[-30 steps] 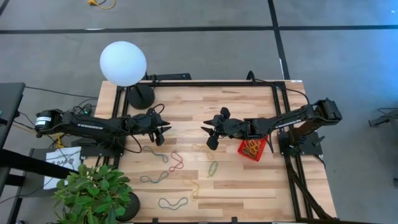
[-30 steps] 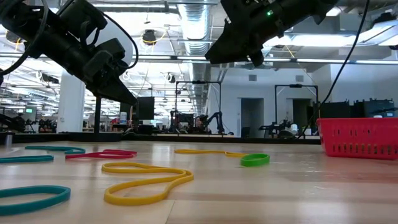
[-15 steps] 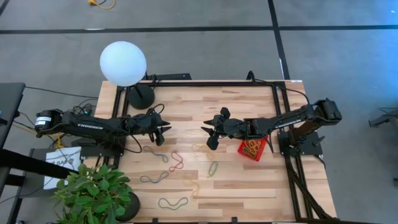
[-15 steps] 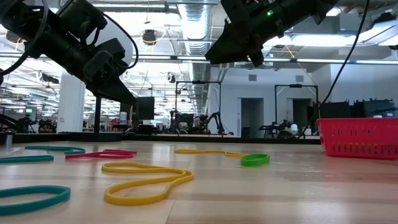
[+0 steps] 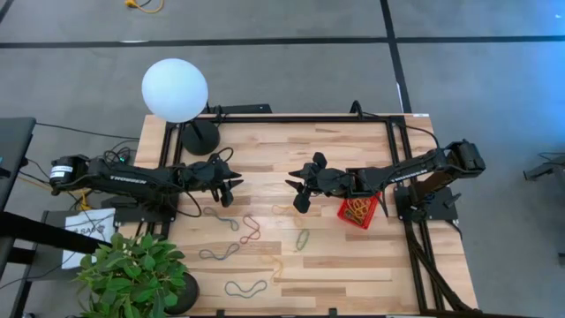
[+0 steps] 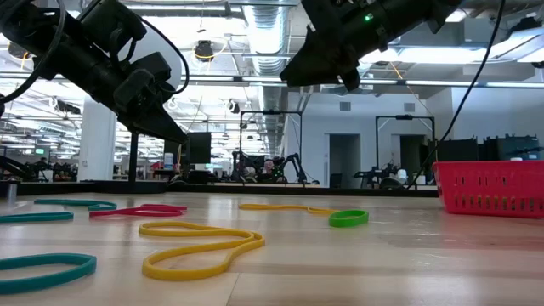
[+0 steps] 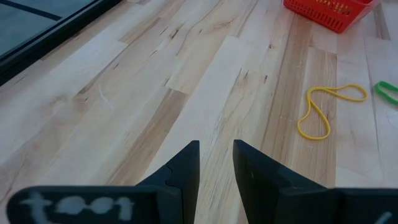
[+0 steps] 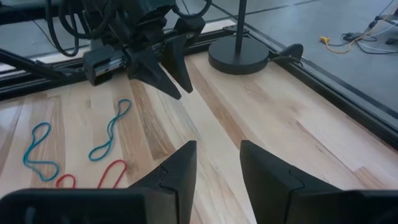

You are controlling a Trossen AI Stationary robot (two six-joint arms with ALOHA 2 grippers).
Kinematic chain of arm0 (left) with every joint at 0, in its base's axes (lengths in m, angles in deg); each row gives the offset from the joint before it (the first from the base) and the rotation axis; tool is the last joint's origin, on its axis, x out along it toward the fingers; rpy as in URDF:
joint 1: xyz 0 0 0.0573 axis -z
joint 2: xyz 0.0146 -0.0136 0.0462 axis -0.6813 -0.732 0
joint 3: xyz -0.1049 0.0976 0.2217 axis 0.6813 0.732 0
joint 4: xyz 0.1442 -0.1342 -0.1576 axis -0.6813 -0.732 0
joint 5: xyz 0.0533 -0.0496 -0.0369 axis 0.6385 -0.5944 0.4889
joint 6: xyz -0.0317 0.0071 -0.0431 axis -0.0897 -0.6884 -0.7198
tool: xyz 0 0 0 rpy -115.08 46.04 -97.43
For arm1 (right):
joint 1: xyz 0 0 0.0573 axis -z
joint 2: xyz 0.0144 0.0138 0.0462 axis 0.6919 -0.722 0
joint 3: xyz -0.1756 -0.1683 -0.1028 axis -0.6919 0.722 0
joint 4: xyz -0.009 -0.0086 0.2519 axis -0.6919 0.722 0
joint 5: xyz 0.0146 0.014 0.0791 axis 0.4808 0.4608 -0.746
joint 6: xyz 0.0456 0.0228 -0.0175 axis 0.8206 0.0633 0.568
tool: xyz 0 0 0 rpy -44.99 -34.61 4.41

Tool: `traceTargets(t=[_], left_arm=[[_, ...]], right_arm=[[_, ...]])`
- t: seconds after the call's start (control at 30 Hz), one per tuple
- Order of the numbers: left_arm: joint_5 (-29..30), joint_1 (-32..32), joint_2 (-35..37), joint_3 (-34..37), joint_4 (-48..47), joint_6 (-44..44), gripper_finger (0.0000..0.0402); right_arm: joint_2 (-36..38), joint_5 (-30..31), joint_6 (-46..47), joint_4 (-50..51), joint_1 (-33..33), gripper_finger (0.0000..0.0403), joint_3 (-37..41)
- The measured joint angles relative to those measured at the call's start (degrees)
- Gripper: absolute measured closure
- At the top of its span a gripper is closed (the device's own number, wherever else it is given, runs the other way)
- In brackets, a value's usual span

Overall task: Pick and place rubber bands into bin
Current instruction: Put the blue rubber band into the basket

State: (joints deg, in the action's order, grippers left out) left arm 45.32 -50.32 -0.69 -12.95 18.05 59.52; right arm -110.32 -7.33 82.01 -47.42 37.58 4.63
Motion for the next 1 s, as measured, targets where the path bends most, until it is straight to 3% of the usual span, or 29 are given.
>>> traceTargets(t=[0.8, 1.0], left_arm=[[-1.85, 0.01, -0.29, 0.04, 1.18, 1.20, 0.0315], [0.32, 0.02, -0.31, 0.04, 1.60, 1.48, 0.0315]], right_arm=[[0.02, -0.09, -0.04, -1.11, 1.39, 0.0284, 0.00], [0.02, -0.09, -0.04, -1.13, 3.13, 0.0284, 0.00]])
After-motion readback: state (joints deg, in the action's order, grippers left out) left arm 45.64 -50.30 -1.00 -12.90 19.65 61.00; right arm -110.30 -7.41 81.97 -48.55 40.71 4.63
